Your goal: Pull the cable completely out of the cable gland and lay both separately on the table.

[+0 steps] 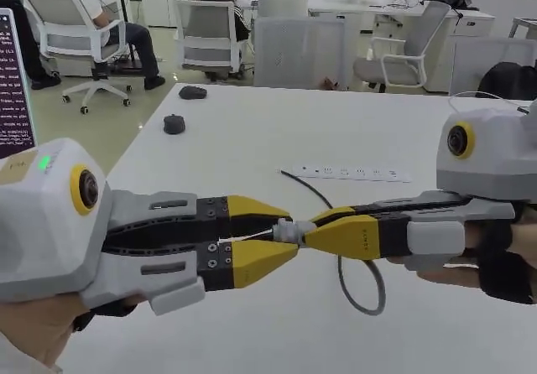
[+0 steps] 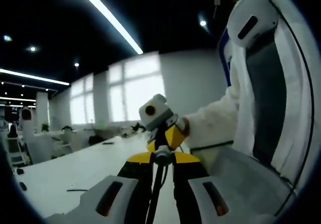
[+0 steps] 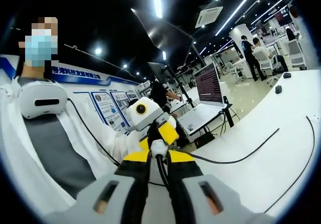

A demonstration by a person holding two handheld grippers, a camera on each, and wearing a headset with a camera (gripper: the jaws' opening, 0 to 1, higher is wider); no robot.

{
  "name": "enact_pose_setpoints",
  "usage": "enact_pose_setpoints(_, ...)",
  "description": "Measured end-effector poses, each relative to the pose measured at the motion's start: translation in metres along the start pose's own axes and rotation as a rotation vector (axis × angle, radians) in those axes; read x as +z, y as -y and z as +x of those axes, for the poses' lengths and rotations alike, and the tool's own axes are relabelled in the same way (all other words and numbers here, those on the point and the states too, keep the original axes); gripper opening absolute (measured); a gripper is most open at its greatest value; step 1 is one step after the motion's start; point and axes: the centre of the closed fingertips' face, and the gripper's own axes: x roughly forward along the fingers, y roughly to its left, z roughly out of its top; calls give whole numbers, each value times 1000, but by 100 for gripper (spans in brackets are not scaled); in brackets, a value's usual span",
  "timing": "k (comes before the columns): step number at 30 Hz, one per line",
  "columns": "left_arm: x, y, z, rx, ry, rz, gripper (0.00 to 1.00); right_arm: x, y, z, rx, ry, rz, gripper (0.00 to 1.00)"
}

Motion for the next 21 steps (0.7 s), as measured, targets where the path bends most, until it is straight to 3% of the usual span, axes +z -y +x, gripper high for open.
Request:
enact_pose_setpoints(3, 0, 1, 1, -3, 5, -3, 14, -1, -1, -1, 7, -19, 10, 11)
enact_pose_setpoints(5, -2, 2, 1, -3, -5, 0, 14, -3, -1, -1, -6, -43, -25, 11)
enact_pose_setpoints(8, -3, 1, -1, -5, -4, -77, 14, -4, -2, 1, -17, -57, -44, 10)
enact_pose_setpoints(9, -3, 0, -1, -4, -1, -68, 14, -4, -2, 1, -20, -55, -51, 9)
enact_pose_setpoints(12, -6, 1, -1, -15, -15, -137, 14, -5, -3, 1, -34, -68, -123, 8)
enact_pose_setpoints(16, -3, 1, 0, -15, 9, -221, 14, -4, -5, -1, -55, -73, -169, 8)
enact_pose_setpoints(19, -1, 1, 2, -27, 36, -290, 13, -2, -7, -4, -68, -99, -303, 8)
enact_pose_setpoints(21, -2, 1, 4, -28, 34, -319, 13, -3, -8, -5, -84, -125, -350, 8)
